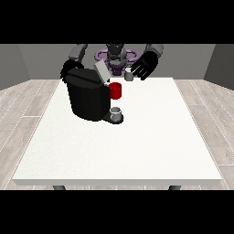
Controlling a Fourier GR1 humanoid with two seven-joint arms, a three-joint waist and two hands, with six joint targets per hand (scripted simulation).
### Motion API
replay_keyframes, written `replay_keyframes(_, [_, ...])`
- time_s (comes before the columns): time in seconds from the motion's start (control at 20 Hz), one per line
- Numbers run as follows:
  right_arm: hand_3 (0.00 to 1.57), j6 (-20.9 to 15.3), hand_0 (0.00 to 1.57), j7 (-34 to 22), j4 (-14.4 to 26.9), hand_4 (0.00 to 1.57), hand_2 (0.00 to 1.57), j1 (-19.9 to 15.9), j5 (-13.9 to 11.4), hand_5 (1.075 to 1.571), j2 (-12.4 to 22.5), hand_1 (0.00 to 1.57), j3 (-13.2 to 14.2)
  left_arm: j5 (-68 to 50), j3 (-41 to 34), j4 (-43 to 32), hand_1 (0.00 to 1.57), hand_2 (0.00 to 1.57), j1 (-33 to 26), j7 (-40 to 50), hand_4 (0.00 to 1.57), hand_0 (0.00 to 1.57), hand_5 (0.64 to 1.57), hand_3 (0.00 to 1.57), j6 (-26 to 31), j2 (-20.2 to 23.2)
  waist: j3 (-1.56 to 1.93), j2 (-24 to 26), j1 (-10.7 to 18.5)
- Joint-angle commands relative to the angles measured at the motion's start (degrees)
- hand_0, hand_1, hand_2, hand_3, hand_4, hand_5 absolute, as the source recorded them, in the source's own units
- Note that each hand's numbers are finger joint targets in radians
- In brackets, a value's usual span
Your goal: Insert the coffee pod into the coffee machine and close the lid
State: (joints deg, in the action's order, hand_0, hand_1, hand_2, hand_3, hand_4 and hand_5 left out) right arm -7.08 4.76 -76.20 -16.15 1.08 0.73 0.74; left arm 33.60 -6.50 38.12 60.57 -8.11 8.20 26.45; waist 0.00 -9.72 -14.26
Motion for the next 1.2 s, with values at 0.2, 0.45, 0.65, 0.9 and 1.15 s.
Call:
replay_keyframes(0.2, [0.00,-2.6,0.00,-6.8,-3.1,0.51,0.00,-7.6,-0.3,1.571,0.7,0.00,1.0,0.7,-0.7,-1.0,1.28,1.33,5.8,1.4,0.52,1.28,1.571,1.27,0.2,0.7,-0.01,-2.9,-1.8])
replay_keyframes(0.45, [0.00,-0.1,0.00,-0.6,-3.2,0.52,0.00,-1.4,0.0,1.571,1.6,0.00,0.1,1.1,-1.1,-1.8,1.26,1.30,5.7,1.3,0.49,1.26,1.571,1.24,1.5,2.2,0.02,-3.1,-2.9])
replay_keyframes(0.65, [0.00,-3.5,0.00,-4.0,-3.9,0.53,0.00,-3.8,-1.2,1.571,0.3,0.00,0.0,1.8,-0.2,-2.0,1.31,1.33,5.9,1.5,0.49,1.31,1.571,1.23,-0.2,-1.0,0.00,-3.6,-2.8])
replay_keyframes(0.9, [0.00,-1.5,0.00,-4.0,-4.4,0.52,0.00,-2.8,0.3,1.571,2.0,0.00,1.4,1.7,-1.3,-2.8,1.32,1.33,6.5,0.4,0.51,1.32,1.571,1.23,0.3,1.1,0.00,-5.1,-3.4])
replay_keyframes(1.15, [0.00,-2.3,0.00,-1.4,-1.7,0.50,0.00,-3.0,0.2,1.571,1.4,0.00,2.2,2.2,-0.5,-2.0,1.21,1.26,8.4,2.8,0.50,1.21,1.571,1.19,1.2,-0.9,0.02,-4.6,-2.1])
